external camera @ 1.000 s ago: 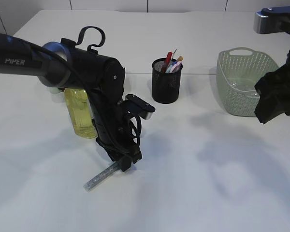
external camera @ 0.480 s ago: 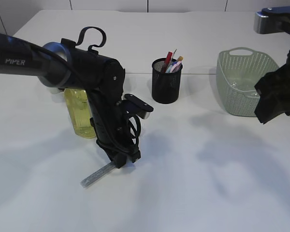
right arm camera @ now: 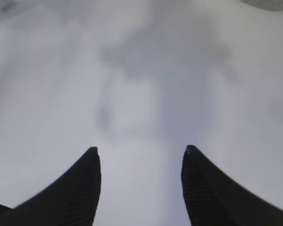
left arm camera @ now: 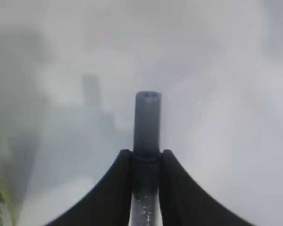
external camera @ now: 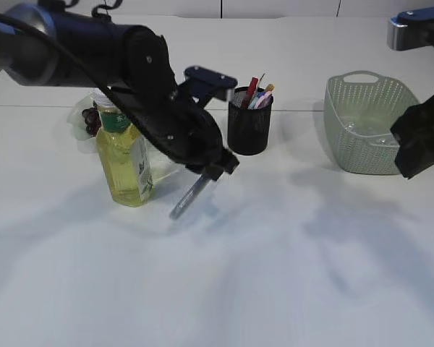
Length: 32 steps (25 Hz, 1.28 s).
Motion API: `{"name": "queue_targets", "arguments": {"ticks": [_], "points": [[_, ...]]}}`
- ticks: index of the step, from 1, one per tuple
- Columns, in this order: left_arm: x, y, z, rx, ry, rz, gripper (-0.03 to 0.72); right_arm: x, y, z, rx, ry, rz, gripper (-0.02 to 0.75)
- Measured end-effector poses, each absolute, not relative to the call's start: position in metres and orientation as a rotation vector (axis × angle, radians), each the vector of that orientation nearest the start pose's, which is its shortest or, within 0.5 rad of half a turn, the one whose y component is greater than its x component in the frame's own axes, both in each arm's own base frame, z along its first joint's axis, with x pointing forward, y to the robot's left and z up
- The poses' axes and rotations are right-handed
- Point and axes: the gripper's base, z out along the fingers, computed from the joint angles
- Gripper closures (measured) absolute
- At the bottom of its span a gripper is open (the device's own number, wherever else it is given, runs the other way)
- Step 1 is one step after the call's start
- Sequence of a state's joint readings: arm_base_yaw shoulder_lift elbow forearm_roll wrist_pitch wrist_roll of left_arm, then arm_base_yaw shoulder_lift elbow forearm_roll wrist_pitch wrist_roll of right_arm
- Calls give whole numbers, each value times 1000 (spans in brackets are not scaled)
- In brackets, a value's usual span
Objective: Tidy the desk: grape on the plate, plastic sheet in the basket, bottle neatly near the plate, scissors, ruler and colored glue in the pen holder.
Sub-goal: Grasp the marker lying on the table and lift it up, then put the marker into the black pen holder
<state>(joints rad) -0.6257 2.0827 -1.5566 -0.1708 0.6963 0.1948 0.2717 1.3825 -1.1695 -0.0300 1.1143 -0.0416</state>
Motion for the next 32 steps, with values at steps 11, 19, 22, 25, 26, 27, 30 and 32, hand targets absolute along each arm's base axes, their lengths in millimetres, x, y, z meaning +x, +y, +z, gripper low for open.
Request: {"name": "queue_targets", "arguments": {"ticks": [11,19,22,25,26,27,30,32], "points": [[387,-286,252,500,2050,-551,565,262,58,314,-372,2734,-155,299],[404,-284,280,331,1743,-537,565,263,58,314,-370,2728,-155,299],[410,-285,274,299,1698,-524,565,263,58,314,-369,2724,-153,299],[415,-286,265,279,1673,-512,565,263,58,314,-367,2724,-153,299],[416,-286,262,275,1668,-509,565,263,58,314,-367,2724,-153,299],[417,-287,261,268,1655,-504,565,263,58,314,-367,2724,-153,299],[421,-287,255,248,1625,-493,565,263,58,314,-367,2724,-153,299],[423,-288,251,245,1621,-489,565,263,58,314,-367,2724,-153,299]]}}
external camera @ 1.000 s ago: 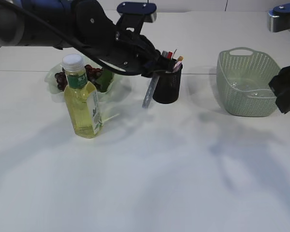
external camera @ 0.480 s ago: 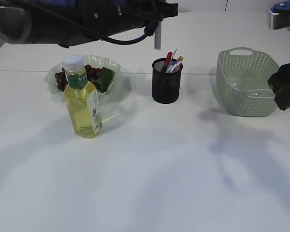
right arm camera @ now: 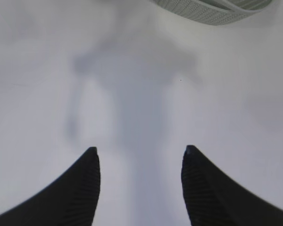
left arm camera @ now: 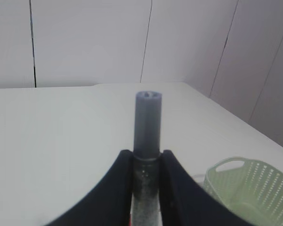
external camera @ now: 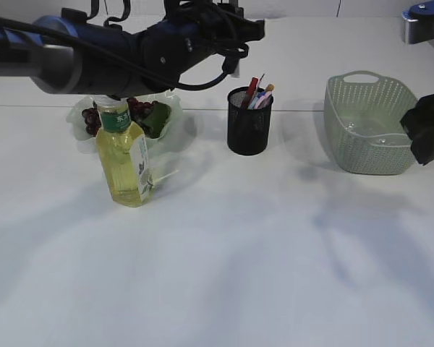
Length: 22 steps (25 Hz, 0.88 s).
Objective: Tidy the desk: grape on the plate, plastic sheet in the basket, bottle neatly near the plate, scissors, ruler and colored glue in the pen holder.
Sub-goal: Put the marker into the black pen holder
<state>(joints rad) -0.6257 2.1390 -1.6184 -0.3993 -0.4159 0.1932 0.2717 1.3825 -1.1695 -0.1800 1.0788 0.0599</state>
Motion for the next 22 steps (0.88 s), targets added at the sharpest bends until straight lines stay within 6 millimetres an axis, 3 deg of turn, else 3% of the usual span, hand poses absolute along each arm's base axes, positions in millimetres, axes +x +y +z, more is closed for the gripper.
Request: {"name": "queue_targets", "arguments": {"ticks": [11,22], "points": [[441,-301,240,233,1590,-496,566,264,59,314,-364,2719,-151,299],[447,-305,212,245,1635,-481,566,264,59,315,-364,2713,-149,299]]}}
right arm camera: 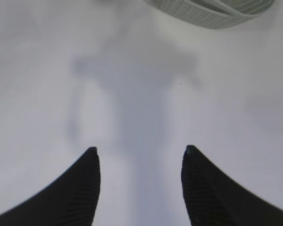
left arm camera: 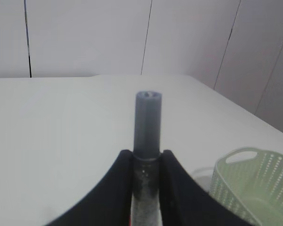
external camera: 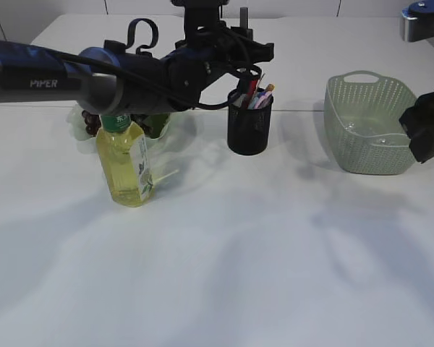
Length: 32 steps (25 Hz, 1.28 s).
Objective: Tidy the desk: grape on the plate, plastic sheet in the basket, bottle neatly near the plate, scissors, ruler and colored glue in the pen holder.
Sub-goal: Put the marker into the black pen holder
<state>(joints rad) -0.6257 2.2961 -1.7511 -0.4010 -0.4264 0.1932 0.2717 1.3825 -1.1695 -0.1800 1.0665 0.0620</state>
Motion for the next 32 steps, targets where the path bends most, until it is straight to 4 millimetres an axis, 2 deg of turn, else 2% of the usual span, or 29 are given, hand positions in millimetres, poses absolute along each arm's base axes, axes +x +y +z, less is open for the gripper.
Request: {"name": "queue_targets", "arguments": {"ticks": [7,22,24,29,32], "points": [[449,-306,194,252,1661,-469,565,264,59,315,-364,2712,-148,299],[452,-308,186,252,1665,-464,558,264,59,315,-364,2711,-148,300],[452,-308,185,252,1665,-464,539,264,59,315,-364,2711,-148,300],[453,-307,185,250,1663,-464,430,264,59,315,-364,2711,-148,300],[453,-307,185,250,1663,-464,410,264,59,315,-364,2711,-148,300]]}}
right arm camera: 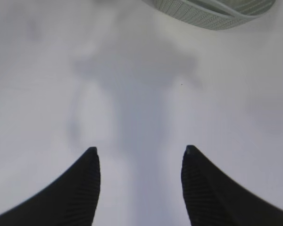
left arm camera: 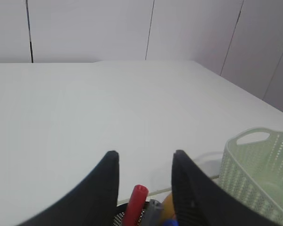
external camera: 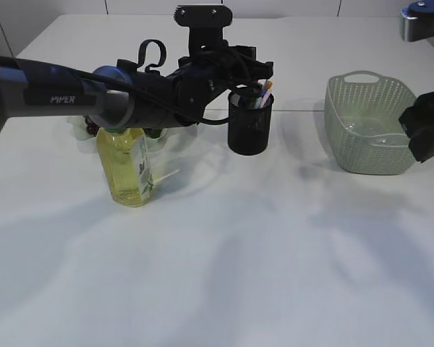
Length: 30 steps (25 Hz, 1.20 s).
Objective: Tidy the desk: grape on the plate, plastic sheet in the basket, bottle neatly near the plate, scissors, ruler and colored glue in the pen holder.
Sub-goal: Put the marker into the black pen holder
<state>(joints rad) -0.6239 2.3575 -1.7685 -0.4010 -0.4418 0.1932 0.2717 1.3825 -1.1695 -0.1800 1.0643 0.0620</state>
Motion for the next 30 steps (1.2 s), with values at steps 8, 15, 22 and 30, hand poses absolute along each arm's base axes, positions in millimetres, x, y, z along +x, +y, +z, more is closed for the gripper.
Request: {"name": "queue_targets", "arguments": {"ticks": [8,15,22,30], "points": [[449,-308,192,278,1717,-481,404,264,59,315,-364,2711,-148,300],[426,-307,238,435,1902,-538,412,264,59,315,-364,2711,-148,300],[391,-292,279,687,2110,-495,446,264,59,315,-366,2717,-150,300],[368,-249,307,774,2353,-277,340,264,59,314,-416,2714,-157,300]]}}
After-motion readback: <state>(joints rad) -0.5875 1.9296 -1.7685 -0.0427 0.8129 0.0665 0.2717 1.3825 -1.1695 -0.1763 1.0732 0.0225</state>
